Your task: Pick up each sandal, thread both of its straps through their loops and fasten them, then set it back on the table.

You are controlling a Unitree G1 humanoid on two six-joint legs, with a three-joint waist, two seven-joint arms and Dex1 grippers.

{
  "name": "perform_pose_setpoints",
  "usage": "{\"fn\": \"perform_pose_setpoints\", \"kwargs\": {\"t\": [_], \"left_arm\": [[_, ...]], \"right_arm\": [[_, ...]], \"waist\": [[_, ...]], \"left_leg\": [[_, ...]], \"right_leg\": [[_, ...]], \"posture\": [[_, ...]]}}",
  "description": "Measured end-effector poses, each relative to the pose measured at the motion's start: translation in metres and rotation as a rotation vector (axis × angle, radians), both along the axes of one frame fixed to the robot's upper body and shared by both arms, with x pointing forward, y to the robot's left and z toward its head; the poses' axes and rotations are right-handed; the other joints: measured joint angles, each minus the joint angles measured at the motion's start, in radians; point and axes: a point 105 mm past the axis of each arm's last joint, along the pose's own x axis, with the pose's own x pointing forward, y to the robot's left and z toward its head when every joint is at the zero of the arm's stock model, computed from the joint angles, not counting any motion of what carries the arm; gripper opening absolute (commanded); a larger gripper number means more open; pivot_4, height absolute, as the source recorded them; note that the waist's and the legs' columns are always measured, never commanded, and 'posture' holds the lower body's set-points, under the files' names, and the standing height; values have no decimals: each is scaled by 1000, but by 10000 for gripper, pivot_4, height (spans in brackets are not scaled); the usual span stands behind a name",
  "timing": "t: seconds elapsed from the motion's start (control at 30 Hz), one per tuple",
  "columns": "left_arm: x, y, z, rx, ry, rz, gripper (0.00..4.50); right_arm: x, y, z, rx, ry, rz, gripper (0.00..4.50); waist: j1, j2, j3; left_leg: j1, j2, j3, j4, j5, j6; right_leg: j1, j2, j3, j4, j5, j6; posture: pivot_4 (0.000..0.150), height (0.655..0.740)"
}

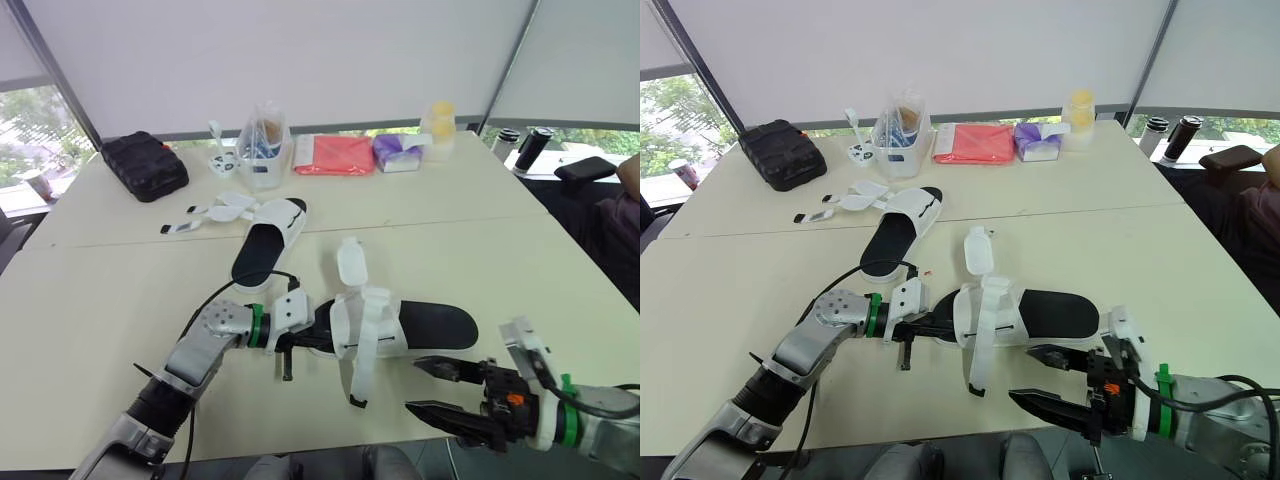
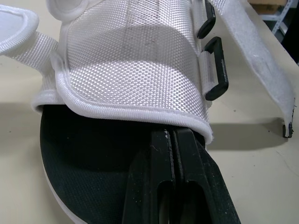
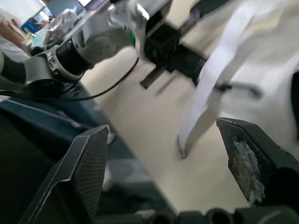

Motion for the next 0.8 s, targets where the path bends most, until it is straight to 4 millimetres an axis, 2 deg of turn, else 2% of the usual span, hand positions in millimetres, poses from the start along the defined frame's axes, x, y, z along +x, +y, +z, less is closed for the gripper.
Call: {"fn": "perform_pose_setpoints", "kwargs": {"t": [0.23, 0.33, 0.43, 0.53, 0.73, 0.8], "left_arm": [[1, -3, 0, -1, -6, 5, 0], [0, -5, -1, -6, -6, 8, 0], [0, -5, -1, -7, -6, 12, 0], [0, -5, -1, -8, -6, 13, 0], [0, -5, -1, -9, -7, 15, 0], [0, -5, -1, -9, -7, 17, 0]], "right_arm": [[18, 13, -39, -4, 105, -72, 39889], [21, 20, -48, 5, 129, -68, 39889], [25, 28, -48, 36, 141, -60, 39889], [26, 36, -50, 59, 156, -47, 31975], [27, 40, -60, 36, 181, -53, 1060], [26, 41, -59, 38, 174, -45, 427]], "waist": [[9, -1, -1], [19, -1, -2], [21, -1, -2], [22, -1, -2], [21, 0, -2], [21, -1, -2]], "left_leg": [[0, -1, 0, 0, 0, 0], [0, -1, 0, 0, 0, 0], [0, -1, 0, 0, 0, 0], [0, -1, 0, 0, 0, 0], [0, -1, 0, 0, 0, 0], [0, -1, 0, 0, 0, 0]], "right_leg": [[0, 0, 0, 0, 0, 0], [-1, 0, 0, 1, 0, 0], [-1, 0, 0, 1, 0, 0], [-1, 0, 0, 1, 0, 0], [-1, 0, 0, 1, 0, 0], [-1, 0, 0, 1, 0, 0]], "posture": [[1500, 7400], [1500, 7400], [1500, 7400], [1500, 7400], [1500, 7400], [1500, 7400]]}}
